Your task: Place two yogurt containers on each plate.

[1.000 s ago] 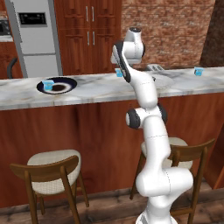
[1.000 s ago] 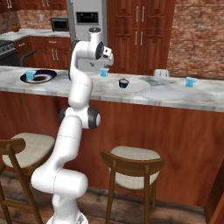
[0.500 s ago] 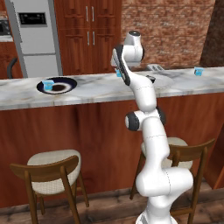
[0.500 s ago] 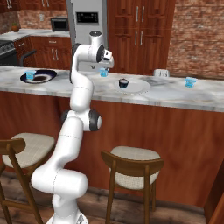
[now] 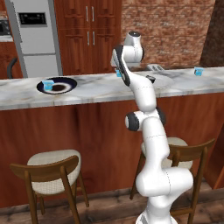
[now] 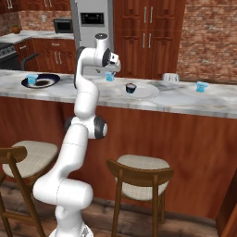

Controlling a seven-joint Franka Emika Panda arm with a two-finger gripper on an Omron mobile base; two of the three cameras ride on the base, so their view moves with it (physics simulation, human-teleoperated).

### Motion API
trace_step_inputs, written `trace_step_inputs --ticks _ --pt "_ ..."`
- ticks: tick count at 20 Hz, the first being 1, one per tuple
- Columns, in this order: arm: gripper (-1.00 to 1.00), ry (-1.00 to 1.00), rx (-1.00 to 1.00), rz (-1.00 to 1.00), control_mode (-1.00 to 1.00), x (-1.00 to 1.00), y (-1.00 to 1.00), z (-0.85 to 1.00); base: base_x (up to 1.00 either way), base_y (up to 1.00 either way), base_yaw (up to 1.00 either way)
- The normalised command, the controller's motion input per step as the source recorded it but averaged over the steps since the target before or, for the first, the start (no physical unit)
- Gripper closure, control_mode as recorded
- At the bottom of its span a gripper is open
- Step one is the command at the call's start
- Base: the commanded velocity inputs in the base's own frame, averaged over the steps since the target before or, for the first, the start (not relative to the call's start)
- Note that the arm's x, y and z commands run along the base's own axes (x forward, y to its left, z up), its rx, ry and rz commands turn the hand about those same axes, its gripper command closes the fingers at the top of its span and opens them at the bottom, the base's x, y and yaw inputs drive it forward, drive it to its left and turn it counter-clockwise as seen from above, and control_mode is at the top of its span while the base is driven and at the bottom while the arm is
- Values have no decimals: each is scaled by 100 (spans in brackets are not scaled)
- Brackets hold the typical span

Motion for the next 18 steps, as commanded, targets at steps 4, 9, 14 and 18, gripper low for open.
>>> trace_step_inputs --ticks 4,9,14,18 --pt "-100 -16 0 0 -100 5 0 -16 0 0 0" --pt "-100 -15 0 0 -100 17 0 -15 0 0 0" --pt "-100 -12 0 0 -100 21 0 -22 0 0 0" --pt "-100 -1 0 0 -100 12 0 -15 0 0 0"
